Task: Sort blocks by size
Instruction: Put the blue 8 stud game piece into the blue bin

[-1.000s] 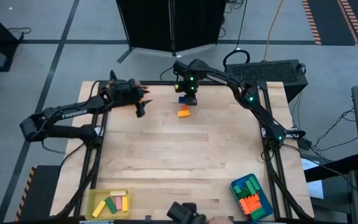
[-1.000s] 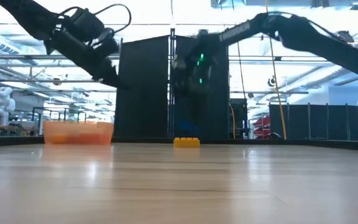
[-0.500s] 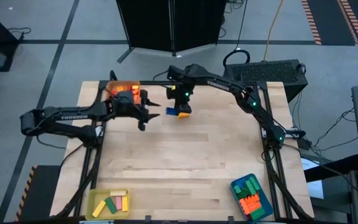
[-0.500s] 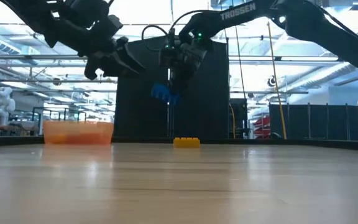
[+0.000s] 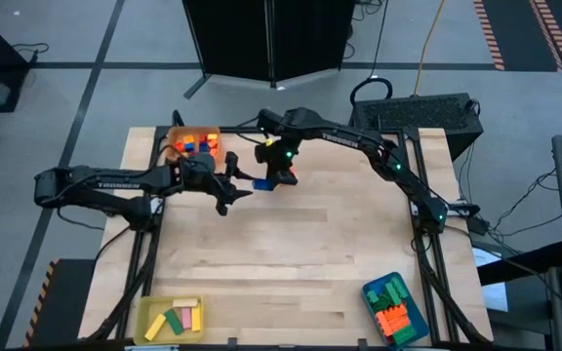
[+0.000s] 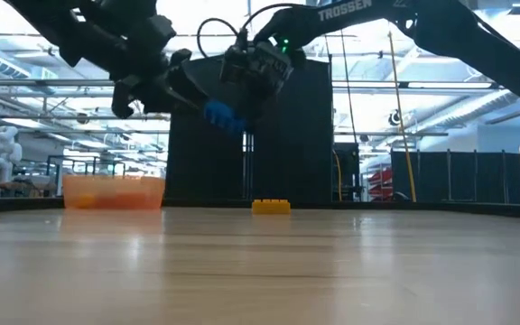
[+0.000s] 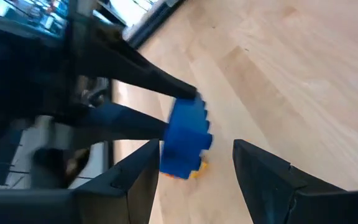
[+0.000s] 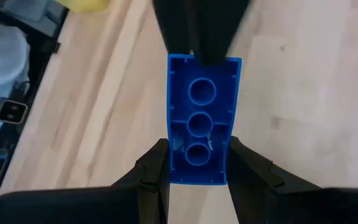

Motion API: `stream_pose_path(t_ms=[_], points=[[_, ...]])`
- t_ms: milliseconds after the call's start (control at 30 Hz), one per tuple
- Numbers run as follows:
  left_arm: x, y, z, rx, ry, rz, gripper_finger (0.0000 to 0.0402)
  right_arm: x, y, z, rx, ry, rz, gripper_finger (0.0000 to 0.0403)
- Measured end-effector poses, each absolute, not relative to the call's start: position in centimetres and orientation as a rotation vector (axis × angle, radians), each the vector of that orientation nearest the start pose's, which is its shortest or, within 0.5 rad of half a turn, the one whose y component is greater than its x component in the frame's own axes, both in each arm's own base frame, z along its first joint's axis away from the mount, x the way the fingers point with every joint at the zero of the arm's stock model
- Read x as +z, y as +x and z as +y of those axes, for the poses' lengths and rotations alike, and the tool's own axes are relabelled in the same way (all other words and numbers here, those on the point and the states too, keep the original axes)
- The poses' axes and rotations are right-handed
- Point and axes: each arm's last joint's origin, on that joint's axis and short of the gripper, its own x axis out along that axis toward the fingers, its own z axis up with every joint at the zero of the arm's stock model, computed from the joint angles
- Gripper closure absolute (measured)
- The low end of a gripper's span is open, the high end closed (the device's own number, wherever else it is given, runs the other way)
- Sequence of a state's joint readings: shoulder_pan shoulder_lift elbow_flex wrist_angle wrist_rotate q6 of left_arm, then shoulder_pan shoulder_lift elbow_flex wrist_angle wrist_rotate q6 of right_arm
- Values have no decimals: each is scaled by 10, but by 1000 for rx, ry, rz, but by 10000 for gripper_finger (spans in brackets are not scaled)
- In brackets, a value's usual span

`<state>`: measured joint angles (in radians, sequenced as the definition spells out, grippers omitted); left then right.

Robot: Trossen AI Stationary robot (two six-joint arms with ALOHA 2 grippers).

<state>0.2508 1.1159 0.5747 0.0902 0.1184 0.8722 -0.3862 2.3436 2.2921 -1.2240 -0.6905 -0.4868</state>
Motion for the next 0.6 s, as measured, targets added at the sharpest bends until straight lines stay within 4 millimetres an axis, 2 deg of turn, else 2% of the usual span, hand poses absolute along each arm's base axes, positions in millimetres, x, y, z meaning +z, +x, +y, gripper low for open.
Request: stream_pose_path(t_ms=[233, 433, 600], points=[[212, 233, 55, -11, 790, 553, 196, 256, 455, -153, 541, 216, 957, 298], [214, 237, 55, -1, 798, 513, 196, 257, 457, -151, 544, 206, 948, 298], [214, 238, 48, -51, 848, 495, 196, 257, 458, -152, 530, 206, 942, 298]])
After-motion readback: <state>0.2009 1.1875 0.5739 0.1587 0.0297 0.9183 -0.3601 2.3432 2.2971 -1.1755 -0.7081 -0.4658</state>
